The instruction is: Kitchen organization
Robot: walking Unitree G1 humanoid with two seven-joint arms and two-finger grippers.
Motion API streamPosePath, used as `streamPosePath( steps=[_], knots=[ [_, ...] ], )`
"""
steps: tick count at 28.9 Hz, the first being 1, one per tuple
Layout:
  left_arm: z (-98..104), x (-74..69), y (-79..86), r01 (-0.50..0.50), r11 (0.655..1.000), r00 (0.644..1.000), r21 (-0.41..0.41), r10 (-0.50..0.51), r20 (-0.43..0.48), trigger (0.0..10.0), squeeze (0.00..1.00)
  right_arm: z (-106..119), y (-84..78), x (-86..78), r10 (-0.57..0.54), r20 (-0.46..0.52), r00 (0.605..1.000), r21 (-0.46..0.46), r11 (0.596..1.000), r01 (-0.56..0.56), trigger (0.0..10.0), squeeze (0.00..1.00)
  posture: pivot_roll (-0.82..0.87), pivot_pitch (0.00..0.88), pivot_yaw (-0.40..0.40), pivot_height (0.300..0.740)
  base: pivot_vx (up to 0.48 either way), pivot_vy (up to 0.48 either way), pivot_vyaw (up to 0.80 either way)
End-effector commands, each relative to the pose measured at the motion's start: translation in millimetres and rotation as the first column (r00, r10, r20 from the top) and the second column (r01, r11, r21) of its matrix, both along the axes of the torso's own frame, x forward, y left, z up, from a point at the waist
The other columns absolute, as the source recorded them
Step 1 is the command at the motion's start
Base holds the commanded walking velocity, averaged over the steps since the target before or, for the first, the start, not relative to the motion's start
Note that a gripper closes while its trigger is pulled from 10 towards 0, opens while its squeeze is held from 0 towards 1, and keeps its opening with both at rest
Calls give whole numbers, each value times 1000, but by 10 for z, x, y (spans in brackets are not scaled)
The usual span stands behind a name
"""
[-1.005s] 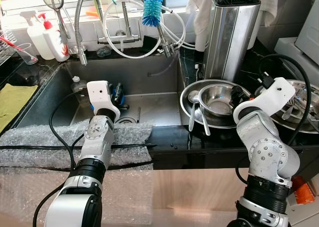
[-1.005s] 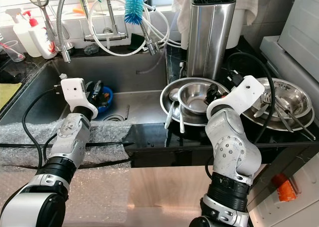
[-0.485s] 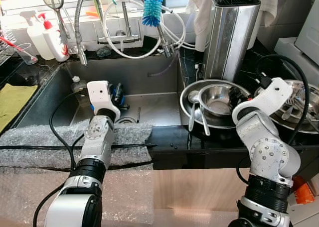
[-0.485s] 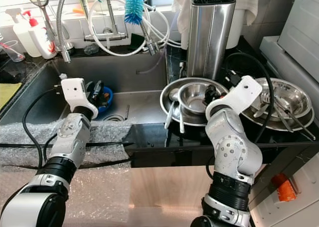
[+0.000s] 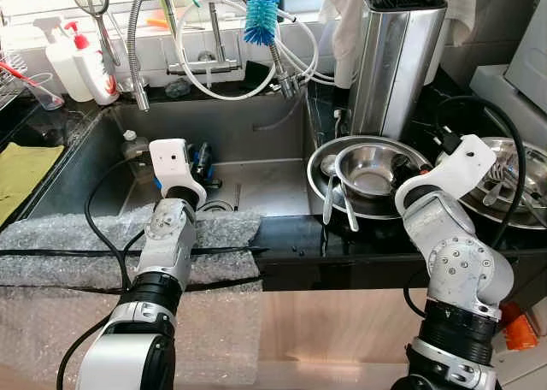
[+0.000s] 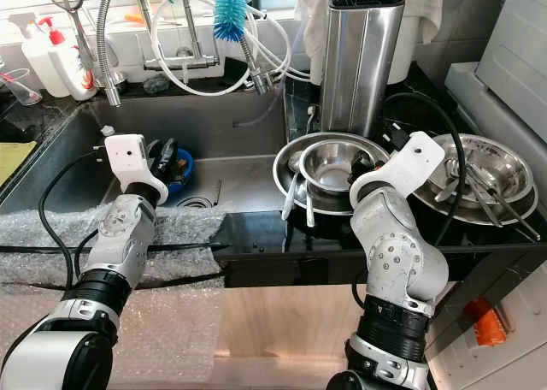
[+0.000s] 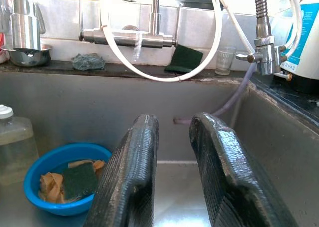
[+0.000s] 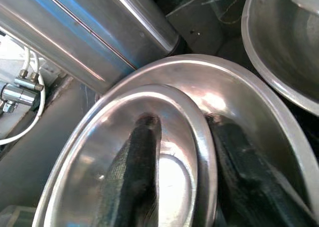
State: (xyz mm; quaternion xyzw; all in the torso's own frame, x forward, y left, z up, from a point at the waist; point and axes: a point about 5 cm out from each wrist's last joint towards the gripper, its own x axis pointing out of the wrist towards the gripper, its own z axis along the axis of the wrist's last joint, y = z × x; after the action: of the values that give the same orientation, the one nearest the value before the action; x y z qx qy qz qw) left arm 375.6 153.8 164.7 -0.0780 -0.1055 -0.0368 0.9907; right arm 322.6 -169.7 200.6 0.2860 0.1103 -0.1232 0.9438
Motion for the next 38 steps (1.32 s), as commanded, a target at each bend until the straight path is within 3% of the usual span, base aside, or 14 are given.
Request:
streamPosePath(
  steps=[1,15,21,30,31,34,35,38],
  knots=[
    [4,-1,23,-5,1000,1000,3,5,-3,10000,0,-29,48,13,16,-23,1000,21,1000,-16,0,0,-55,34,73,740,0,0,0],
    [9,5,17,-4,1000,1000,-2,4,-5,10000,0,-28,9,10,-18,-29,999,17,1000,19,0,0,-53,34,74,740,0,0,0],
    [20,9,3,-2,1000,1000,-12,2,-2,10000,0,84,-29,4,-46,4,999,-68,997,46,0,0,-52,33,74,740,0,0,0],
    [25,13,2,-4,1000,1000,-22,4,-2,10000,0,303,29,22,-29,103,994,-88,995,39,0,0,-52,32,74,740,0,0,0],
    [27,13,3,-5,1000,1000,-22,5,-1,10000,0,325,48,25,-17,122,992,-94,995,29,6353,0,-52,32,74,740,0,0,0],
    [29,14,6,-6,1000,1000,-22,6,-1,10000,0,354,74,28,-2,146,989,-104,994,17,6353,0,-52,32,74,740,0,0,0],
    [30,13,5,-7,1000,1000,-23,7,0,10000,0,406,112,34,24,196,980,-109,994,-3,10000,0,-52,32,73,740,0,0,0],
    [30,10,2,-7,1000,1000,-27,7,2,10000,0,566,241,28,114,316,942,-167,984,-63,10000,0,-53,31,72,740,0,0,0]
  ],
)
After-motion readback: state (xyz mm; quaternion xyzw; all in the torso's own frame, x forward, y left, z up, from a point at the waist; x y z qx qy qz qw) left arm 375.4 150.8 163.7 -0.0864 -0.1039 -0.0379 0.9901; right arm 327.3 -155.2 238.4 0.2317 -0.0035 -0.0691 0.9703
